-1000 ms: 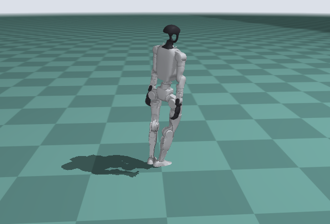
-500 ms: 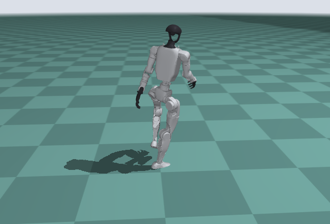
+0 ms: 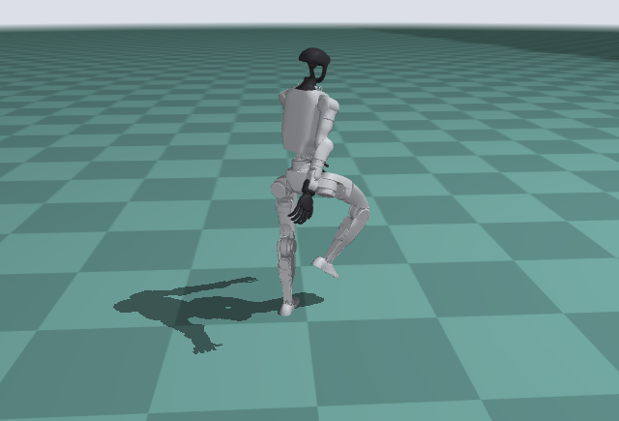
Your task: Upper body actions
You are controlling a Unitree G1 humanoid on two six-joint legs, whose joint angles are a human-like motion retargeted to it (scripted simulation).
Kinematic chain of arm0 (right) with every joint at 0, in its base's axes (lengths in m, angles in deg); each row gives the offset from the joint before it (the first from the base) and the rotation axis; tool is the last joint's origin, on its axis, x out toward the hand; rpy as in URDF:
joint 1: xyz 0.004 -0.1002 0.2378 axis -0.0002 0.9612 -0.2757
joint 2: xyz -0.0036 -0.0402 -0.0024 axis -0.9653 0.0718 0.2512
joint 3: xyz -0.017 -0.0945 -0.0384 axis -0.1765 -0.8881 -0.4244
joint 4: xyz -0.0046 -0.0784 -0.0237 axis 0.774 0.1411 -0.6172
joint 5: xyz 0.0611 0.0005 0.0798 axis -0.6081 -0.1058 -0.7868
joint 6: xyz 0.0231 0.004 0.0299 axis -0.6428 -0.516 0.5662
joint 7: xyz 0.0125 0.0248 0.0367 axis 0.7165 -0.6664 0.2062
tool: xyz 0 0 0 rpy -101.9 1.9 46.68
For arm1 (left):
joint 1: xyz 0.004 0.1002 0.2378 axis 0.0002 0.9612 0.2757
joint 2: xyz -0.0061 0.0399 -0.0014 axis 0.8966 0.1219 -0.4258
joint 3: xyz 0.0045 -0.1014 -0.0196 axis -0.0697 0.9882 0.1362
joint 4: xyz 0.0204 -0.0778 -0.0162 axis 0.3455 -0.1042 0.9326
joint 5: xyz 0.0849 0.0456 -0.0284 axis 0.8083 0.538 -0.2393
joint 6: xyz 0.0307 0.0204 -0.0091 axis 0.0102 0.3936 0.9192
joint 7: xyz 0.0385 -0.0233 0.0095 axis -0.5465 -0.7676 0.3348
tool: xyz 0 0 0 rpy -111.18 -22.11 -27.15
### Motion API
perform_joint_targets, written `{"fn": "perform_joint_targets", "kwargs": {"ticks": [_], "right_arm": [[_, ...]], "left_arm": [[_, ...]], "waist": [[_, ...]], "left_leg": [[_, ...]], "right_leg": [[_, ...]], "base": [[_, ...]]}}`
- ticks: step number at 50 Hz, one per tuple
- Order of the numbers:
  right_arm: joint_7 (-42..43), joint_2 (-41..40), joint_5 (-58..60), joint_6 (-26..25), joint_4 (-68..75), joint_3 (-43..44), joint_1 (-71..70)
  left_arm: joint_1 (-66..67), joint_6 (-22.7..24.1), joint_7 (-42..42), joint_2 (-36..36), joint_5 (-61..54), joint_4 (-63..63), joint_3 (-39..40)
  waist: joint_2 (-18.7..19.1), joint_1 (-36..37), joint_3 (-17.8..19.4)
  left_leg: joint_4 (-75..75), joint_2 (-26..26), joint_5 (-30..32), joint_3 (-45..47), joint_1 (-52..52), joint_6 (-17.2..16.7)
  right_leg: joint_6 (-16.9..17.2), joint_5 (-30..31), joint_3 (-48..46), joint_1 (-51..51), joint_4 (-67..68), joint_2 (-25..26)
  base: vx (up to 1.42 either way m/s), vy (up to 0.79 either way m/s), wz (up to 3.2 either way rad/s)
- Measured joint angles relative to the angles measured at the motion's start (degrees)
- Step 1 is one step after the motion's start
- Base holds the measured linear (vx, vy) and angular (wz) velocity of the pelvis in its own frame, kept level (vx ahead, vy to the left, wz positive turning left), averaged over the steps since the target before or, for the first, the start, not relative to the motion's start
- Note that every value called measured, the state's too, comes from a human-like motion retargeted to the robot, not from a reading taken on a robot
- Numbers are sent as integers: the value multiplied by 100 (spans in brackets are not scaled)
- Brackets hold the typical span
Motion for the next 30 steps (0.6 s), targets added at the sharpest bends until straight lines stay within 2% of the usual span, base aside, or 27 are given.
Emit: {"fn": "perform_joint_targets", "kwargs": {"ticks": [3, 5, 7, 8, 10, 12, 15, 17, 18, 20, 23, 25, 27, 30], "right_arm": [[-596, -200, -91, -82, -505, -54, -217], [-744, -323, -83, -144, -761, -249, -355], [-844, -432, 34, -183, -1055, -451, -542], [-901, -488, 131, -177, -1215, -551, -635], [-1032, -550, 370, -116, -1506, -785, -822], [-1236, -591, 808, -55, -1748, -1080, -976], [-1441, -630, 1560, -16, -1924, -1275, -1165], [-1573, -654, 1863, -52, -2036, -1158, -1332], [-1635, -652, 1929, -46, -2113, -1113, -1439], [-1663, -630, 1807, 16, -2202, -1166, -1715], [-1526, -588, 1326, 53, -2154, -1379, -2045], [-1455, -578, 1082, 32, -2069, -1456, -2067], [-1466, -528, 899, 0, -1893, -1382, -1906], [-1643, -472, 700, -67, -1588, -954, -1516]], "left_arm": [[464, 522, -170, -147, -430, -708, 257], [859, 630, -440, -299, -717, -1200, 610], [1227, 571, -469, -471, -946, -1613, 1040], [1388, 512, -362, -509, -1044, -1807, 1193], [1719, 387, -139, -521, -1110, -2116, 1377], [2065, 261, 0, -370, -955, -2385, 1480], [2577, 30, 37, -120, -595, -2676, 1464], [2757, -100, 13, -29, -541, -2775, 1480], [2802, -92, -55, -32, -593, -2775, 1631], [2861, 41, -153, -120, -961, -2646, 1988], [2786, 109, 106, -208, -1536, -2508, 2352], [2662, -62, 288, -173, -1460, -2528, 2530], [2589, -246, 380, -115, -1123, -2534, 2485], [2593, -349, 535, -60, -703, -2494, 1967]], "waist": [[-89, 216, -8], [-76, 248, -160], [-87, 312, -239], [-94, 300, -267], [-272, 276, -473], [-448, 487, -698], [-540, 1365, -1217], [-463, 1859, -1500], [-455, 1910, -1473], [-431, 1768, -1079], [-414, 1335, -578], [-394, 1051, -530], [-397, 980, -665], [-434, 1281, -953]], "left_leg": [[-46, -18, -86, 360, 266, -72], [-80, 5, -113, 513, 342, -128], [-81, -52, -160, 643, 440, -156], [-71, -97, -182, 637, 474, -166], [-41, -445, -231, 604, 415, -153], [-65, -677, -290, 776, 427, -199], [-139, -745, -346, 1379, 246, -353], [-66, -541, -336, 1599, -108, -483], [-6, -480, -314, 1595, -219, -523], [94, -412, -229, 1500, -211, -546], [188, -331, 16, 1280, -194, -608], [266, -263, 147, 1122, -332, -719], [428, -207, 87, 1179, -485, -813], [713, -203, -54, 1378, -621, -818]], "right_leg": [[306, 31, 305, 1346, -1182, 500], [627, 174, 739, 2266, -2507, 1246], [756, 409, 1242, 3347, -4170, 1852], [766, 571, 1278, 3976, -5134, 1970], [1277, 426, 1252, 4999, -7042, 1898], [1221, -538, 439, 5567, -8145, 1697], [1427, -233, 745, 5339, -8830, 1601], [1561, -240, 790, 4911, -8712, 1495], [1416, -221, 1164, 4687, -8625, 1571], [1269, -217, 1546, 4671, -8527, 1682], [1218, -162, 1229, 4922, -8650, 1731], [1226, -143, 1042, 4955, -8745, 1728], [1212, -143, 851, 4917, -8811, 1681], [1172, -143, 693, 4787, -8857, 1606]], "base": [[9, -9, -98], [21, -13, -73], [18, -11, -47], [16, -11, -4], [17, -18, 9], [22, -25, -62], [22, -18, -151], [0, -18, -87], [-16, -9, -6], [-20, -8, 43], [-22, -12, 61], [-12, -9, 92], [8, -13, 111], [12, -12, 75]]}}
